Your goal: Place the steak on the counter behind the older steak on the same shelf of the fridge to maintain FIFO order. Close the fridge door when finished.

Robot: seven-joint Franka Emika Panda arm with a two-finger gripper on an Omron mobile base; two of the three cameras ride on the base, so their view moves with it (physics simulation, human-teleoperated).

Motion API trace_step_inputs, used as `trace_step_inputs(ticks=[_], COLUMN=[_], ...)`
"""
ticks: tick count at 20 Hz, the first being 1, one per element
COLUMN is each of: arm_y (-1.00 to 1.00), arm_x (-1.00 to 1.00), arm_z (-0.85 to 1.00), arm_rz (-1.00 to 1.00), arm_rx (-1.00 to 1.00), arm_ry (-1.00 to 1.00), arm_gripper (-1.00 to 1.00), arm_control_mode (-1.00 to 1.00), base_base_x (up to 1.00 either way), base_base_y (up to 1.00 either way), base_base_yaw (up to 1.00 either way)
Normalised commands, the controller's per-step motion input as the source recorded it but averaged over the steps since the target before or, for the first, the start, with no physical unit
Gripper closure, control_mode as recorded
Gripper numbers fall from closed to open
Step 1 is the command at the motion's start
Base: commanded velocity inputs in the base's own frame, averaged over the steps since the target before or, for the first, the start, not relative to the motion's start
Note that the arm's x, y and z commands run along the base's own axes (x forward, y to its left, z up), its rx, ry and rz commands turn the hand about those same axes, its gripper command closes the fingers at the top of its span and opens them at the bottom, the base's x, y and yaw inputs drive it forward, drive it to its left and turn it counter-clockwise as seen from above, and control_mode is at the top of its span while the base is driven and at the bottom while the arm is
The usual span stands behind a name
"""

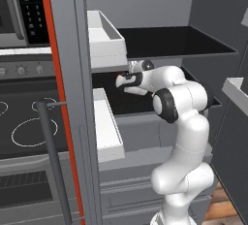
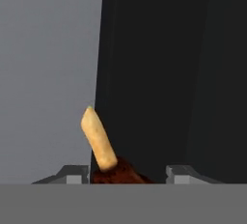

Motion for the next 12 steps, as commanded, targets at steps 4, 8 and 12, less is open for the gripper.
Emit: trace_step_inputs(ticks=[4, 8, 12], arm_y=[0.00, 0.00, 0.00], arm_x=[0.00, -0.11, -0.58], arm_z=[-0.42, -0.29, -0.09], arm_rz=[0.00, 0.00, 0.00], arm_rx=[0.00, 0.00, 0.00], arm_ry=[-0.03, 0.00, 0.00], arm_gripper=[-1.00, -1.00, -1.00], arm_control_mode=[-1.00, -1.00, -1.00], base_base_x=[0.00, 0.00, 0.00], base_base_y=[0.00, 0.00, 0.00], base_base_yaw=[0.00, 0.00, 0.00])
